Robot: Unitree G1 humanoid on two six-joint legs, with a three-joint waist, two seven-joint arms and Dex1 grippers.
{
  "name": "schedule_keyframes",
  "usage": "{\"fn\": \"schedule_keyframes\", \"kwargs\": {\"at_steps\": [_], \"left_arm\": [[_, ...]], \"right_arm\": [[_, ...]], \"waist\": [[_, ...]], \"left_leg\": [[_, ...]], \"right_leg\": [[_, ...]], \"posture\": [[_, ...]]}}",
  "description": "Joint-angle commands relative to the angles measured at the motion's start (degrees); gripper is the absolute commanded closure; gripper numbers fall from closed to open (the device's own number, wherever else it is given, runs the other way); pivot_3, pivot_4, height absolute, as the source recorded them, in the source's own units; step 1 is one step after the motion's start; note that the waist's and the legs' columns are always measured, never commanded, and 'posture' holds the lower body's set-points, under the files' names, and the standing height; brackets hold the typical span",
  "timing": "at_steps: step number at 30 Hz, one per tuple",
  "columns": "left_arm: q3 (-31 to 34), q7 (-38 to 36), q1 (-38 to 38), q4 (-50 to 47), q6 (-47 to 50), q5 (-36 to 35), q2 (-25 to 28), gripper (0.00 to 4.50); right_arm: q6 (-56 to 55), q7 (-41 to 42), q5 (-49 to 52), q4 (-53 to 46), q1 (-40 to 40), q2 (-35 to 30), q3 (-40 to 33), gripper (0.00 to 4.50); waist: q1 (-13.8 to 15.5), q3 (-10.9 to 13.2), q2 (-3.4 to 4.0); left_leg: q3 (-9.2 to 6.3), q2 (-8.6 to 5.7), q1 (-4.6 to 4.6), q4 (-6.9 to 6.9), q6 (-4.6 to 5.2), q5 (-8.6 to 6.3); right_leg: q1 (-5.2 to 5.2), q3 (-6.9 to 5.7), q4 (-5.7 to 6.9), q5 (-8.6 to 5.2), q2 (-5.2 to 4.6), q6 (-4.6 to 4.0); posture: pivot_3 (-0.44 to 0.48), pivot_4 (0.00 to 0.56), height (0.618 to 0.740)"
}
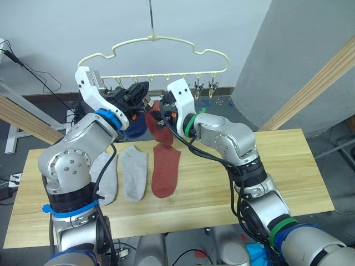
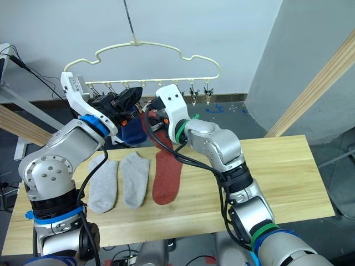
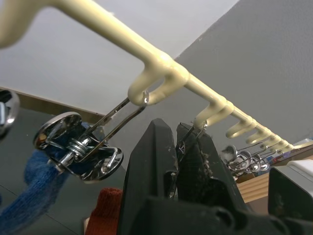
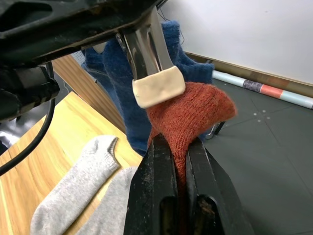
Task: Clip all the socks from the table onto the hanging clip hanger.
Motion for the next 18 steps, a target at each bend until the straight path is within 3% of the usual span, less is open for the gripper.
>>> {"fn": "schedule_keyframes", "kwargs": {"at_steps": [1, 18], "left_arm": [[0.23, 0.27, 0.4, -1.63, -0.62, 0.29, 0.42, 4.38], [-0.27, -0.06, 0.73, -1.28, -1.43, 1.15, 0.52, 4.38]], "right_arm": [[-0.64, 0.22, 0.95, -2.39, -1.9, 1.85, -1.23, 4.48], [-2.52, -0.53, 1.52, 1.28, -6.68, 5.79, -5.29, 4.48]], "waist": [[0.0, 0.0, 0.0], [0.07, 0.0, 0.0]], "left_leg": [[0.0, 0.0, 0.0, 0.0, 0.0, 0.0], [0.0, 0.01, -0.01, 0.0, 0.0, 0.0]], "right_leg": [[0.0, 0.0, 0.0, 0.0, 0.0, 0.0], [-0.01, -0.01, 0.0, 0.0, -0.01, 0.0]], "posture": [[-0.178, 0.349, 0.74], [-0.177, 0.349, 0.74]]}}
